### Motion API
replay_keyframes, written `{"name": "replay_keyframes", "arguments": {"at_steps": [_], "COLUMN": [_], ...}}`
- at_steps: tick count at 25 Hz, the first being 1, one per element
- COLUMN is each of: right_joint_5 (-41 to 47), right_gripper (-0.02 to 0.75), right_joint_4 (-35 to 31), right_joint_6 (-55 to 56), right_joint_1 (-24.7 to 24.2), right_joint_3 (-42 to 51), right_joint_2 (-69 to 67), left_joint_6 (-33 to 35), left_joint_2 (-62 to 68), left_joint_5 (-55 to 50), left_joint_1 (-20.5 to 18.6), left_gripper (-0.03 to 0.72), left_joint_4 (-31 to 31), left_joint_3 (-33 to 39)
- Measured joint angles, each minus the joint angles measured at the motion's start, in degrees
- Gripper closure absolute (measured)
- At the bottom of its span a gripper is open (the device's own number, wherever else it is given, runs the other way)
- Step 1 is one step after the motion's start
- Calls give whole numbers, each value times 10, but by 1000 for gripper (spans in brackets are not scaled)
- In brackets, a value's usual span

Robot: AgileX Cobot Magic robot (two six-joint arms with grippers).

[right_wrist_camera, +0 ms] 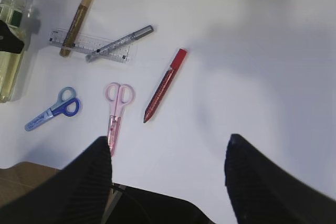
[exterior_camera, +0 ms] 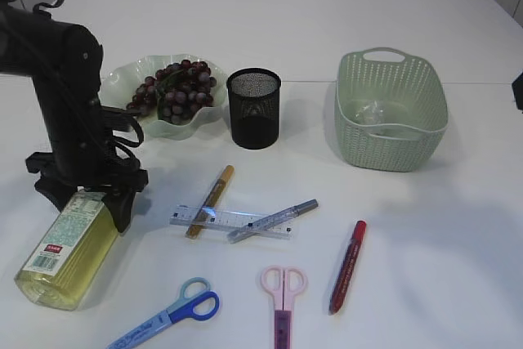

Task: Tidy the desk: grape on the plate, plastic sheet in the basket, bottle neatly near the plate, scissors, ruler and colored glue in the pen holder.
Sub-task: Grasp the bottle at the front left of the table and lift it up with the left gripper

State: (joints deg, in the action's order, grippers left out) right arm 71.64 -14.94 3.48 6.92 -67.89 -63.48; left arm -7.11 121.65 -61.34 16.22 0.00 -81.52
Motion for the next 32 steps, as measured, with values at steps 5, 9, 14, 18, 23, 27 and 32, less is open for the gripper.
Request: {"name": "replay_keyframes", "arguments": {"at_steps": [5, 9, 14, 18, 23, 27, 32], "right_joint_5": [0, 0, 0, 0, 0, 0, 0], "right_gripper": [213, 212, 212, 213, 212, 212, 213], "right_joint_4": [0, 0, 0, 0, 0, 0, 0], "right_joint_6": [0, 1, 1, 1, 1, 1, 1], "right_joint_1": [0, 0, 0, 0, 0, 0, 0], "right_joint_3": [0, 0, 0, 0, 0, 0, 0], "right_joint_2": [0, 0, 0, 0, 0, 0, 0], "left_joint_6": [0, 0, 0, 0, 0, 0, 0], "left_joint_2": [6, 6, 6, 6, 6, -3, -52], "left_joint_5": [6, 8, 8, 9, 9, 17, 26], "left_joint_1": [0, 0, 0, 0, 0, 0, 0], "left_gripper": [101, 162, 239, 240, 241, 241, 241], "left_joint_4": [-3, -3, -3, -3, 0, 0, 0], "left_joint_3": [0, -1, -1, -1, -2, 1, 4]}}
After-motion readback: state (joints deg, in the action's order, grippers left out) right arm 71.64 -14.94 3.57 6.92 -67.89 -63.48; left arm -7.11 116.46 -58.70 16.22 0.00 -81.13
